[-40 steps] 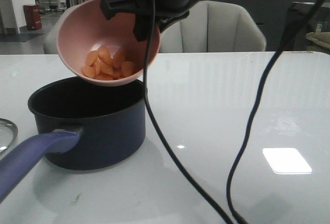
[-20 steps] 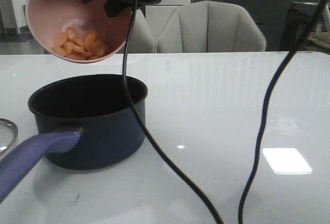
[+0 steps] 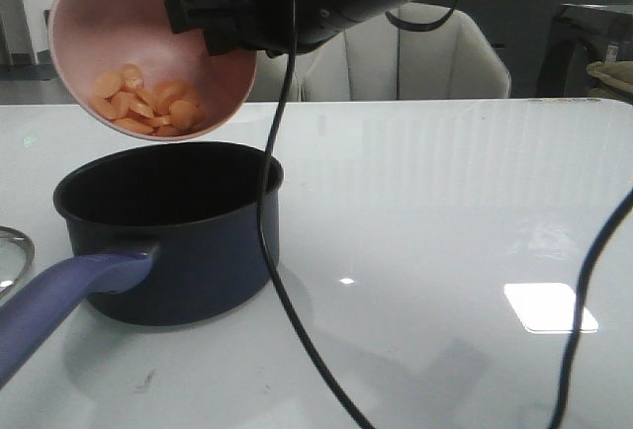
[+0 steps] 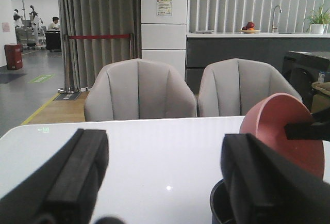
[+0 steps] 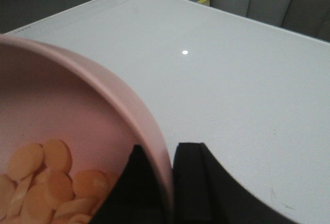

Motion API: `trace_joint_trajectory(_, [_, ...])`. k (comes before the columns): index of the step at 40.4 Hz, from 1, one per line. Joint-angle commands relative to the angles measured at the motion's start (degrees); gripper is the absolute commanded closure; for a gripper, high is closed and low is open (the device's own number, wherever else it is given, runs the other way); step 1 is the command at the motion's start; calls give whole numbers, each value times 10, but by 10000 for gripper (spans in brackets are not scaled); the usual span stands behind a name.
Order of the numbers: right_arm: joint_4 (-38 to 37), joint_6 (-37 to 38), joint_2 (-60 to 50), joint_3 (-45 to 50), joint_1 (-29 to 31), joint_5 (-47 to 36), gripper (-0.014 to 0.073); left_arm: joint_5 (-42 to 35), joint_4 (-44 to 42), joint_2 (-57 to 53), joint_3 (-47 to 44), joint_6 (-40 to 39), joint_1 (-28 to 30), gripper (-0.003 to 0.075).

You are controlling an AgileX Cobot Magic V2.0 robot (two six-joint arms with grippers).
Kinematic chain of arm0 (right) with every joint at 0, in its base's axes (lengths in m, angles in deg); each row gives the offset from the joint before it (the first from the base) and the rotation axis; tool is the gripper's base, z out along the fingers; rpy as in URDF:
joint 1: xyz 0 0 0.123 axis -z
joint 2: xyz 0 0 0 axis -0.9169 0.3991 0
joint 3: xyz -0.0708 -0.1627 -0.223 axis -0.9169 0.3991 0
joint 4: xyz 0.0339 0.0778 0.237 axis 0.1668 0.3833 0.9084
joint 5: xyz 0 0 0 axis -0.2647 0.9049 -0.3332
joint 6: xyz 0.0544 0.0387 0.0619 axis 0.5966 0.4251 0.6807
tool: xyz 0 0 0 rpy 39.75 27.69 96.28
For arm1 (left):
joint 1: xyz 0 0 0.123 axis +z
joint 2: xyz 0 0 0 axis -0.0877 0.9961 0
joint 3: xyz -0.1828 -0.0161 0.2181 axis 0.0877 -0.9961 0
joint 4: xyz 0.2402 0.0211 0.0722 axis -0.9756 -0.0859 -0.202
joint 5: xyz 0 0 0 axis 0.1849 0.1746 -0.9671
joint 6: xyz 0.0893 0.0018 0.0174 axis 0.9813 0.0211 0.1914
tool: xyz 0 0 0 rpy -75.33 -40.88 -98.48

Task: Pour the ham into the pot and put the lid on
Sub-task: 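Lift the pink bowl and carry it over the saucepan, then tilt the pink bowl to pour the orange slices into the saucepan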

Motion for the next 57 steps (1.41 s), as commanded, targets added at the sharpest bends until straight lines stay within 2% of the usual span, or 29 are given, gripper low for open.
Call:
trace_joint_trajectory(1, [94,-89,-37,-4,2,-65,450,-43,5,7,15,-1,-5,220])
trace_joint_trajectory(5, [128,-148,-38,-2,2,-68,450,-43,5,7,15,-1,-5,220])
trace_joint_trajectory(16, [141,-245,-40,12,-6,-139,450,-43,5,7,15,-1,-5,220])
trace_joint_trajectory(21, [164,-325,-34,25,-6,-182,450,-43,5,7,15,-1,-5,220])
trace_joint_trajectory(28, [175,-422,-30,25,-6,-203,450,-43,5,7,15,-1,-5,220])
trace_joint_trajectory(38, [176,-599,-23,25,-29,-224,450,-43,5,7,15,-1,-5,220])
trace_joint_trajectory(45, [176,-649,-6,25,-46,-308,450,-43,5,7,15,-1,-5,220])
trace_joint_trajectory(57, [176,-681,30,25,-48,-435,450,-43,5,7,15,-1,-5,220])
